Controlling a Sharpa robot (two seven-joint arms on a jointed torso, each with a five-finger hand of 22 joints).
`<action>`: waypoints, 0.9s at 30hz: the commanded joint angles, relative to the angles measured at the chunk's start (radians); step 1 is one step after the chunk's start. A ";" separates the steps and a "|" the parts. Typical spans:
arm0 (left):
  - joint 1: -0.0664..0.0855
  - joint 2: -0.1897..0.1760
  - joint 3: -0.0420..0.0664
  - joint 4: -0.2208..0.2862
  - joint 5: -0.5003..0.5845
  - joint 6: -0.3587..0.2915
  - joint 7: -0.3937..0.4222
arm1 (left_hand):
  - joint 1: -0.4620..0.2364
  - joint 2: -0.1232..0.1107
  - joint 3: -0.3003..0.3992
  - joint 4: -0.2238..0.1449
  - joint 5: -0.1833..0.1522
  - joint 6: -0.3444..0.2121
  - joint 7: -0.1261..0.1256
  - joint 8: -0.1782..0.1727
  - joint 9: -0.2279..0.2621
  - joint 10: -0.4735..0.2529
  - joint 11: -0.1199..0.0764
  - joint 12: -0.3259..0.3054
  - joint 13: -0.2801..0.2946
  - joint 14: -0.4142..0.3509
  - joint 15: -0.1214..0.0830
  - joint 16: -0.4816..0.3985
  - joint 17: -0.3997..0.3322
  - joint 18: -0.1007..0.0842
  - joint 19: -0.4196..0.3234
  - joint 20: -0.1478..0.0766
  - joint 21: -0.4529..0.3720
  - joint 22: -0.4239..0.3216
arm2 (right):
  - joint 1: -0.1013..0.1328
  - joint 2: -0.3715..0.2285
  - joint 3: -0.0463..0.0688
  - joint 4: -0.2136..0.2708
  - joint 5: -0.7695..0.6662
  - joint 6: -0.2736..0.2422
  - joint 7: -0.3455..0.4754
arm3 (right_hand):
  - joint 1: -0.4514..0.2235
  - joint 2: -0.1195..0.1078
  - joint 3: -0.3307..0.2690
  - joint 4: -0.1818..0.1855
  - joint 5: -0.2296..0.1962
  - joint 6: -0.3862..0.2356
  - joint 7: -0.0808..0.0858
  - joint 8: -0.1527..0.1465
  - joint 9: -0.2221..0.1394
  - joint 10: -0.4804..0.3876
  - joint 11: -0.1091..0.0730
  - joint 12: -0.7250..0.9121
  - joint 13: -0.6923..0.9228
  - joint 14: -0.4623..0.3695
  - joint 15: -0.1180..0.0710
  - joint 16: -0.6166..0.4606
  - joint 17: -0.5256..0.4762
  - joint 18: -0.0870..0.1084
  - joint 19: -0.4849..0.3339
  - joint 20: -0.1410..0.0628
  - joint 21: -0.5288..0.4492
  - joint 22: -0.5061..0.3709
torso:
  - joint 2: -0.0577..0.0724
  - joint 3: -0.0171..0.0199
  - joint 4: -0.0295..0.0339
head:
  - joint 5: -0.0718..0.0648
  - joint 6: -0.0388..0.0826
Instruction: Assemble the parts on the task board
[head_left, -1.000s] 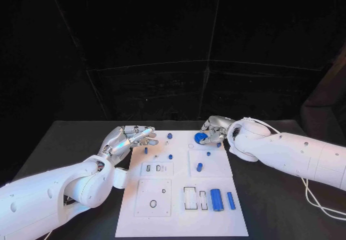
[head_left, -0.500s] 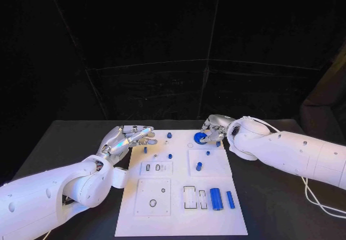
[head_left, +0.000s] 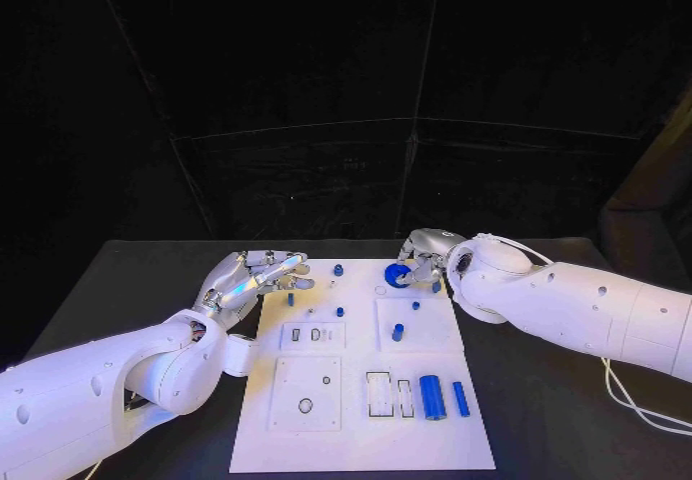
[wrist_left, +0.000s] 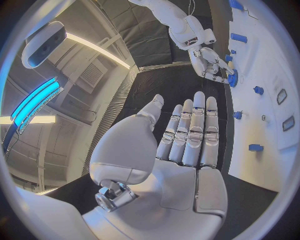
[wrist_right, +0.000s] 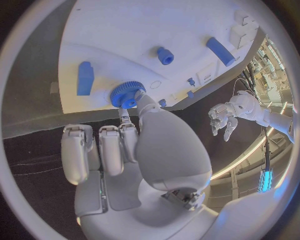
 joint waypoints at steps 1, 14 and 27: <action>0.001 0.000 0.000 0.002 0.002 0.018 0.001 | 0.000 0.006 -0.003 -0.001 0.003 -0.002 0.004 -0.007 -0.001 -0.004 0.003 -0.006 -0.001 -0.002 0.005 -0.004 0.002 0.015 0.003 0.007 -0.007 -0.001 | 0.000 -0.001 -0.001 0.019 -0.078 -0.042 -0.032 | -0.007 -0.007 0.006 -0.002 0.008 0.010 0.000 0.004 -0.001 0.024 -0.001 0.012 0.113 0.072 0.006 0.006 0.103 -0.013 0.083 -0.002 0.007 0.223 | -0.001 0.0002 0.0009 | 0.003 0.001; 0.001 -0.009 0.000 -0.003 0.007 0.013 0.001 | 0.001 0.008 -0.003 -0.002 0.003 -0.004 0.005 -0.008 -0.001 -0.005 0.004 -0.008 -0.001 -0.004 0.006 -0.006 0.002 0.015 0.003 0.008 -0.008 -0.003 | 0.000 -0.002 -0.001 0.141 -0.123 -0.129 -0.048 | -0.027 -0.011 0.022 0.000 0.060 0.023 -0.004 0.000 -0.004 0.038 -0.004 0.035 0.140 0.074 0.003 0.013 0.117 -0.018 0.097 -0.004 0.014 0.243 | 0.001 -0.0005 0.0007 | 0.018 0.005; 0.002 -0.008 0.000 -0.009 0.009 0.013 0.002 | 0.001 0.008 -0.003 -0.002 0.003 -0.004 0.005 -0.008 -0.001 -0.005 0.004 -0.008 -0.001 -0.004 0.006 -0.006 0.002 0.015 0.003 0.008 -0.008 -0.003 | 0.000 0.127 -0.001 0.090 -0.145 -0.117 -0.044 | -0.025 -0.009 0.028 -0.002 0.065 0.024 -0.004 -0.002 -0.004 0.038 -0.004 0.034 0.139 0.074 0.003 0.012 0.116 -0.018 0.098 -0.004 0.015 0.245 | 0.001 -0.0008 0.0019 | 0.031 -0.001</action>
